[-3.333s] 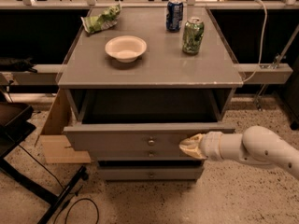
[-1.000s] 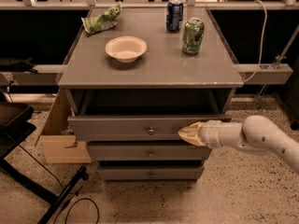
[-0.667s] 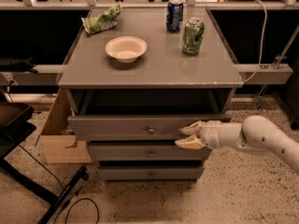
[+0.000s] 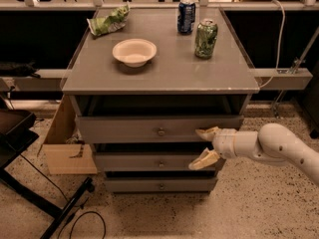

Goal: Close top drawer

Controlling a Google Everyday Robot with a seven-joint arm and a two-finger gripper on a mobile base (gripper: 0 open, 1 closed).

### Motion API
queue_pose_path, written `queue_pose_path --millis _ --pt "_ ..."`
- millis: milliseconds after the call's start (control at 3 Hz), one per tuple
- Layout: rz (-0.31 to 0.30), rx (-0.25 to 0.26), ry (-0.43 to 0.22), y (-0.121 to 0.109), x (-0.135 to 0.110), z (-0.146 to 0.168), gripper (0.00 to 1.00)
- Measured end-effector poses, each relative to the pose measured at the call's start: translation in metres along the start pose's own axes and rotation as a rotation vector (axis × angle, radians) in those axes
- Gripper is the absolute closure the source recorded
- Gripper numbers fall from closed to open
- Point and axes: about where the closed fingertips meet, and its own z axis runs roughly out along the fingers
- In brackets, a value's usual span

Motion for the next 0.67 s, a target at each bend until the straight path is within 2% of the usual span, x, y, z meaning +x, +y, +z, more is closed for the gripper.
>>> queue_pose_path --millis 333,667 --pt "0.000 0.000 0.000 0.000 0.000 0.000 0.19" --pt "-0.034 -0.004 0.030 0.013 -0.013 -0.010 0.43"
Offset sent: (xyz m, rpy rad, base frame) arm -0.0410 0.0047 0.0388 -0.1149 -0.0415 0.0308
